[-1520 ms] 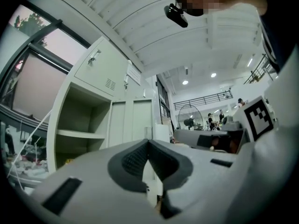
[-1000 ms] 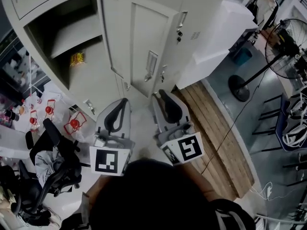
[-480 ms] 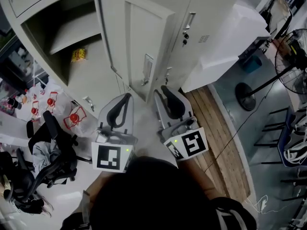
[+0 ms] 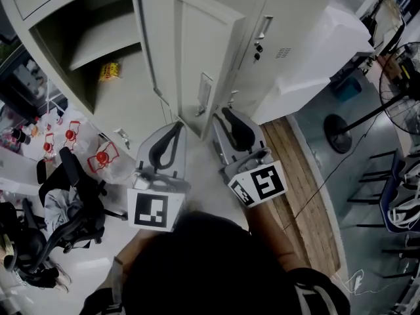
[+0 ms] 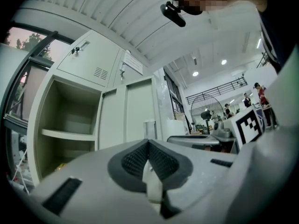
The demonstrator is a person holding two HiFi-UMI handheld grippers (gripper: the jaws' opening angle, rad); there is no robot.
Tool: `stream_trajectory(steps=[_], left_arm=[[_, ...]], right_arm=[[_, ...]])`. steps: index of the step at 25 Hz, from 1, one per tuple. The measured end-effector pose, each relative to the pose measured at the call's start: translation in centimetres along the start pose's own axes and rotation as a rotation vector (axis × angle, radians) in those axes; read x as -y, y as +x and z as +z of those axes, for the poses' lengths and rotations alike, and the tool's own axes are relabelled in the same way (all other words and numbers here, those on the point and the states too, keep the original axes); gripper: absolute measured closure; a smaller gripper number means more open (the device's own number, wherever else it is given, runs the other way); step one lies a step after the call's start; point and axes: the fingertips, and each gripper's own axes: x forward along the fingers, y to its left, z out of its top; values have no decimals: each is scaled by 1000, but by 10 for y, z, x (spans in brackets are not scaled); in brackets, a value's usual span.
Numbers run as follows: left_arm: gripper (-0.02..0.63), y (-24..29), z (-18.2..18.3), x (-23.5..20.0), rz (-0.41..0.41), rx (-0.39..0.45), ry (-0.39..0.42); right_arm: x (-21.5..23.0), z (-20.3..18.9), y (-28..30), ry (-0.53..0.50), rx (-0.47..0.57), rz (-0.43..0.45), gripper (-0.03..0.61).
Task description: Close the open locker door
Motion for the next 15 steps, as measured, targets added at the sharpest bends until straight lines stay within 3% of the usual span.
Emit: stream_trajectory(steps=[15], left_arm=[[612, -2, -7, -12, 29, -25, 22]], right_arm=[[-1, -6, 13, 12, -11, 9, 495]])
